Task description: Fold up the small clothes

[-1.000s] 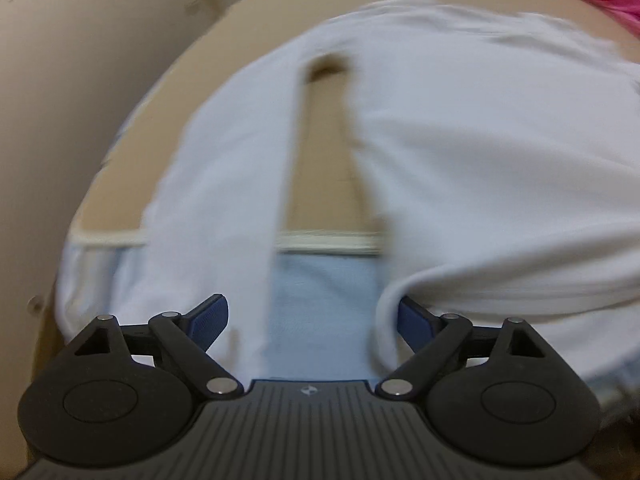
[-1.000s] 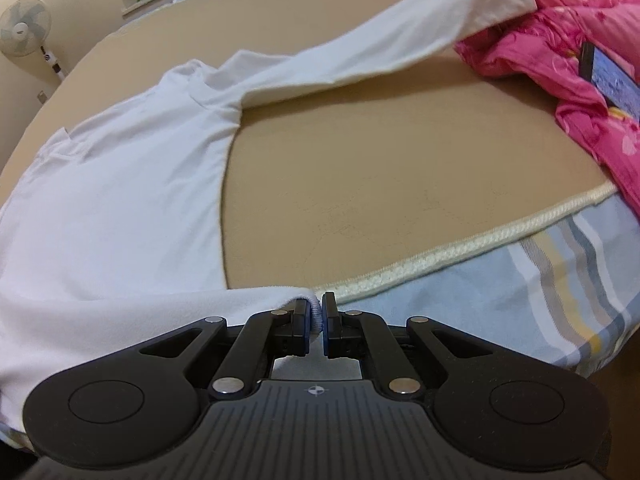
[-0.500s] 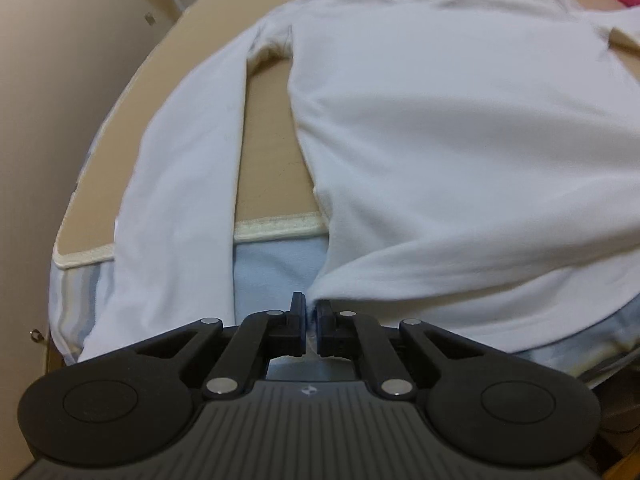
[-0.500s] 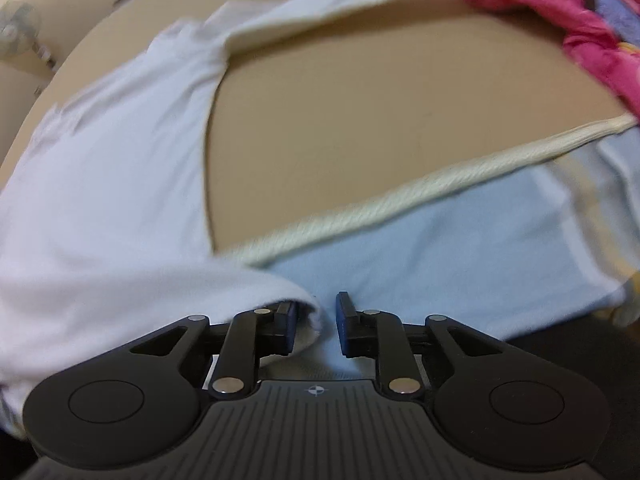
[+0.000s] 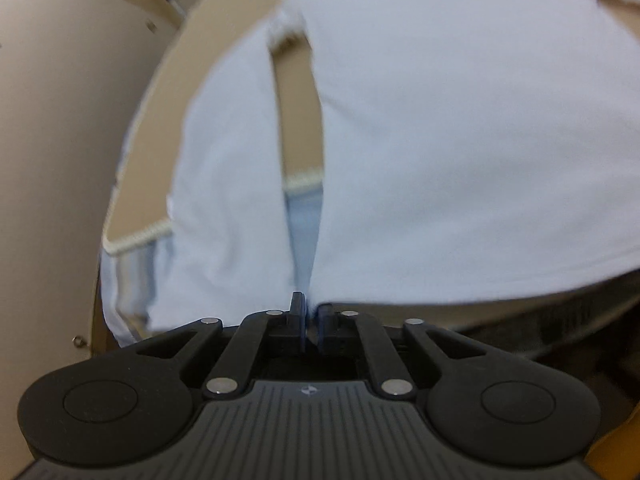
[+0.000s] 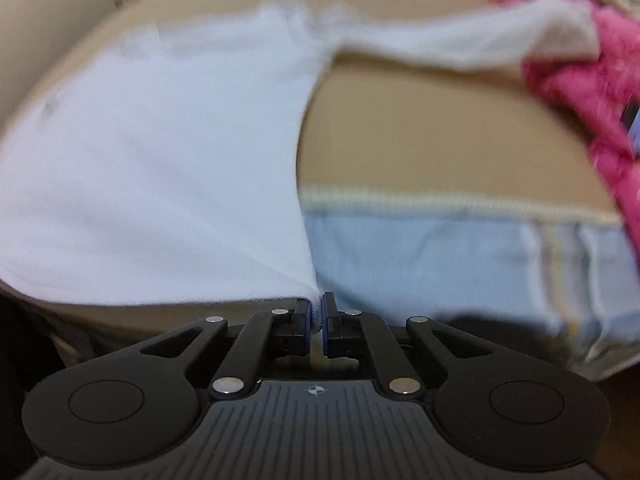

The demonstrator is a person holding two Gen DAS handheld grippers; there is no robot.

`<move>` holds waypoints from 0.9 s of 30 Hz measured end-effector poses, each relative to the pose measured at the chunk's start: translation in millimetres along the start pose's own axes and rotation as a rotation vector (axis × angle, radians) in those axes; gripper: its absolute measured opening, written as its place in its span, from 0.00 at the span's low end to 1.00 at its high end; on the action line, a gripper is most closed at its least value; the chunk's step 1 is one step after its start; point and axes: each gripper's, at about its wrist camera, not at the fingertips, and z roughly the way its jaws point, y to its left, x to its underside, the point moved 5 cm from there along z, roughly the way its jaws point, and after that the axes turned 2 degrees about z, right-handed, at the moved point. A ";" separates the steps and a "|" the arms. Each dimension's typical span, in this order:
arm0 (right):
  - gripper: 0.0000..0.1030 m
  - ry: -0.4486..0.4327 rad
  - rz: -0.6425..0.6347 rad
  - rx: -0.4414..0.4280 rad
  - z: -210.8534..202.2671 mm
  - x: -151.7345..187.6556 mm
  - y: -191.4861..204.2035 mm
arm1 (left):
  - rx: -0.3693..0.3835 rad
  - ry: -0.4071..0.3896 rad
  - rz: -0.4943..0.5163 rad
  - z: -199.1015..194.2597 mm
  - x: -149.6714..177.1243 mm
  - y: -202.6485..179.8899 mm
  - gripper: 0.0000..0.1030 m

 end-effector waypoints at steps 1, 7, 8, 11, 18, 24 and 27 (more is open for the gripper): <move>0.04 0.039 0.019 0.002 6.3 4.3 -1.3 | 0.008 0.033 0.011 0.4 6.0 -2.0 0.09; 0.37 -0.008 0.028 0.002 -24.8 4.3 -2.1 | 0.045 -0.015 -0.124 -25.4 17.9 36.9 0.87; 0.39 -0.035 0.021 -0.001 -32.1 -0.1 -1.2 | 0.044 -0.049 -0.155 -34.6 14.3 44.7 0.87; 0.43 -0.141 -0.014 -0.028 -46.4 -21.8 16.1 | 0.020 -0.135 -0.237 -50.9 -6.0 62.6 1.00; 0.57 -0.175 -0.088 -0.053 3.3 -56.4 74.3 | -0.079 -0.107 -0.181 -21.9 -45.8 54.3 1.00; 0.61 -0.018 -0.144 0.008 39.7 -22.5 76.3 | -0.101 -0.058 -0.175 -4.7 -23.1 58.0 1.00; 0.63 0.003 -0.105 -0.007 29.7 -15.6 67.5 | -0.113 -0.030 -0.202 4.6 -15.4 69.2 1.00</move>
